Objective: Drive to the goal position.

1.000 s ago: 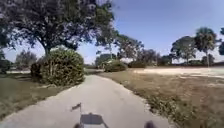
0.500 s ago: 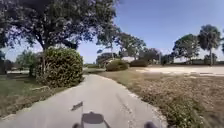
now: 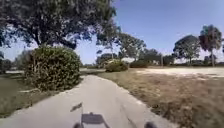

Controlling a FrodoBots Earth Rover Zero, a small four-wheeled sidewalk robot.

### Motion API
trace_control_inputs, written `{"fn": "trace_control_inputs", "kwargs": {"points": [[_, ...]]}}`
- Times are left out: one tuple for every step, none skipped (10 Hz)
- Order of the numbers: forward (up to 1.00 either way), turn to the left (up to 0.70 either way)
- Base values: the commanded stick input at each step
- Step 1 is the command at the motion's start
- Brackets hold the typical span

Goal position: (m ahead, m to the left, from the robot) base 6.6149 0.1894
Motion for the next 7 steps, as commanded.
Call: {"fn": "trace_control_inputs", "kwargs": {"points": [[1.0,0.0],[1.0,0.0],[1.0,0.02],[1.0,0.08],[1.0,0.14],[1.0,0.16],[1.0,0.16]]}}
